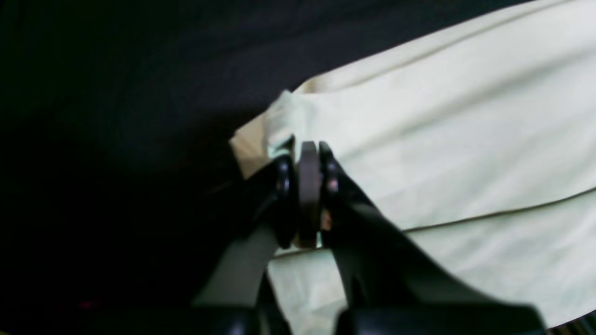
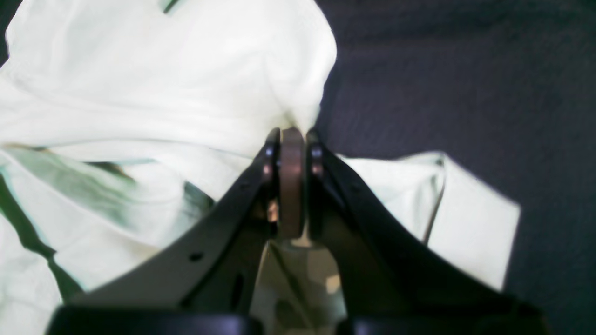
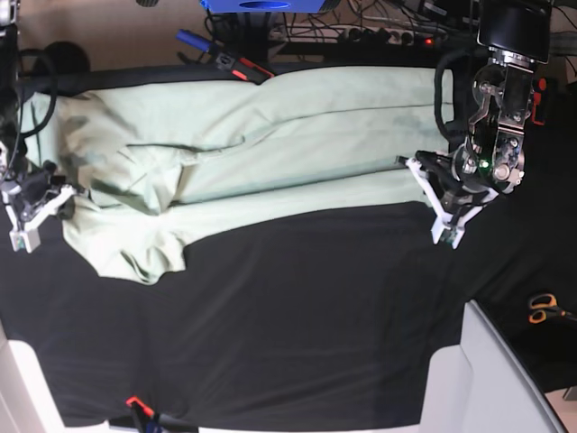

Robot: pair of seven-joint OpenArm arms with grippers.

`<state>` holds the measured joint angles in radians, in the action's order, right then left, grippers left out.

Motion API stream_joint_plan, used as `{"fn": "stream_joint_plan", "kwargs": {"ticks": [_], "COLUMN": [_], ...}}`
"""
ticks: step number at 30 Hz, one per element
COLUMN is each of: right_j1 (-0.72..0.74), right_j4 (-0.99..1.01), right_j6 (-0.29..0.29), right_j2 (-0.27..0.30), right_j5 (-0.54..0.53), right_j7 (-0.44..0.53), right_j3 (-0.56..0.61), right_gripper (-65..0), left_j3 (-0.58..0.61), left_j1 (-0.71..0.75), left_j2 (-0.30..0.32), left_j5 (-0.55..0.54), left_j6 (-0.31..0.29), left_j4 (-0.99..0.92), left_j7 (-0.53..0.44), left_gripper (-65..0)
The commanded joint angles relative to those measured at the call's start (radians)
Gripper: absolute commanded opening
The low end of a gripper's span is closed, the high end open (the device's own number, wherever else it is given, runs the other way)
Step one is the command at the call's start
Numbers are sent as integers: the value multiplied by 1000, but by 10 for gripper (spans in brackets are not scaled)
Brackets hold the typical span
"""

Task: Fold the T-shirt properly
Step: 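Lift the gripped side edges and fold them toward the collar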

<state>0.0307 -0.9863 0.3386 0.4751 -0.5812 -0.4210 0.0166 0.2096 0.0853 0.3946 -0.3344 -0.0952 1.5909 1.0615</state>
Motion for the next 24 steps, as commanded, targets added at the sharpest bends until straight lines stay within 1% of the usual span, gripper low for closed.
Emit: {"fn": "stream_joint_plan", "kwargs": {"ticks": [1, 4, 8, 11, 17, 21, 24], "right_j1": [10, -25, -45, -47, -47, -47, -47], "right_j4": [-32, -95, -142, -142, -141, -142, -142], "right_j6": [0, 0, -2, -2, -2, -52, -60], "right_j2": [21, 10, 3, -8, -19, -31, -43], "right_j5": [-9, -9, -7, -7, -7, -9, -12], "right_j7": [20, 14, -49, -52, -54, -80, -86], "right_j3": [-19, -27, -63, -60, -62, -65, -66], "right_gripper": [-650, -650, -650, -650, -650, -650, -637], "left_j3": [-6, -5, -5, 6, 6, 7, 6], "left_j1": [-3, 15, 31, 32, 32, 43, 52], "left_j2": [13, 31, 37, 60, 82, 83, 82], "left_j5": [8, 8, 10, 10, 10, 10, 10], "left_j6": [5, 5, 5, 5, 5, 5, 5], "left_j4": [10, 12, 16, 16, 19, 19, 29], "left_j7": [-5, -5, -5, -5, -5, -5, -5], "left_gripper": [-650, -650, -650, -650, -650, -650, -650]}}
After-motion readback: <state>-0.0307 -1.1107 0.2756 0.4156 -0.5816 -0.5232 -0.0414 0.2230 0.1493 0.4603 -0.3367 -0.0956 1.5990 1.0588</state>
